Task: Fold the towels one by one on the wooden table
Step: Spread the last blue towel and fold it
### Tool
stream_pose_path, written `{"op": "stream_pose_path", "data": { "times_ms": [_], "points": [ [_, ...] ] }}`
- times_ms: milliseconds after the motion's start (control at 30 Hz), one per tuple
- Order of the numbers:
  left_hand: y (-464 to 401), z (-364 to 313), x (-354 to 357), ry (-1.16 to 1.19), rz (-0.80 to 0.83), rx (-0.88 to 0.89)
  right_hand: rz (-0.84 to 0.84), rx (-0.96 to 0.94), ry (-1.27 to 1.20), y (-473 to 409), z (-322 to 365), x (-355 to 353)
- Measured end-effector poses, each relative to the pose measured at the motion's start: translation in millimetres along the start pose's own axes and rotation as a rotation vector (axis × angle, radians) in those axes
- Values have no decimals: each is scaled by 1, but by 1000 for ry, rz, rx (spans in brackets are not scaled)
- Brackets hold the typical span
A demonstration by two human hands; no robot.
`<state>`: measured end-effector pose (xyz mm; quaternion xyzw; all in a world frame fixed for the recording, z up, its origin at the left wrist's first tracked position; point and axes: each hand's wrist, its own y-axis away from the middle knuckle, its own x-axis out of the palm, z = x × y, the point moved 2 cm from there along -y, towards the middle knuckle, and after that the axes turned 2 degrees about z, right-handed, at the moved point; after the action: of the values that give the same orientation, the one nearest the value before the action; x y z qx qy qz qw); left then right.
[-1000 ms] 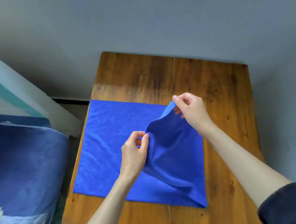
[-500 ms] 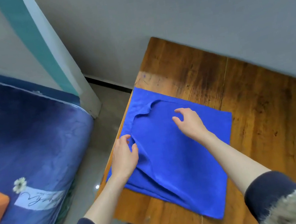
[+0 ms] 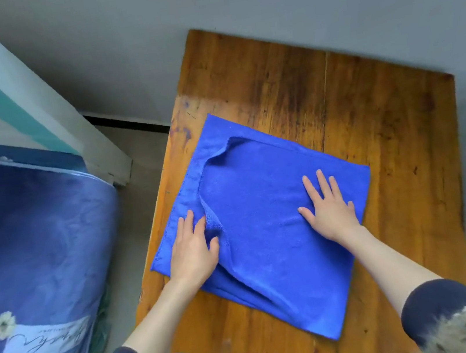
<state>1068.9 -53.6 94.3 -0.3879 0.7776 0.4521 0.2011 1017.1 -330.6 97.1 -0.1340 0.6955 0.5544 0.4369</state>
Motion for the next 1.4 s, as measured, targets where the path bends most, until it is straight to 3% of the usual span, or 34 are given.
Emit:
{"op": "stream_pose_path", "data": {
  "times_ms": [433, 733, 833, 933, 1000, 1067, 1267, 1400],
  "points": [
    [-57, -109, 47, -456, 234, 422, 38, 441, -251, 94, -100, 54],
    [-68, -158, 79, -547, 303, 563, 206, 365, -199, 119, -117, 76],
    [-61, -165, 80, -493, 225, 596, 179, 384, -247, 120, -122, 75],
    [-54, -159, 73, -436, 120, 502, -71, 420, -344, 105, -132, 55],
    [-54, -149, 66, -514, 54, 444, -306, 400, -459, 89, -138, 37],
    [-58, -138, 58, -614, 5, 412, -436, 341, -573, 68, -144, 20],
    [-71, -112, 32, -599, -60, 263, -414, 319, -663, 20, -149, 5],
    [-62, -110, 15, -130, -37, 114, -455, 305, -928, 19, -151, 10]
  ]
}}
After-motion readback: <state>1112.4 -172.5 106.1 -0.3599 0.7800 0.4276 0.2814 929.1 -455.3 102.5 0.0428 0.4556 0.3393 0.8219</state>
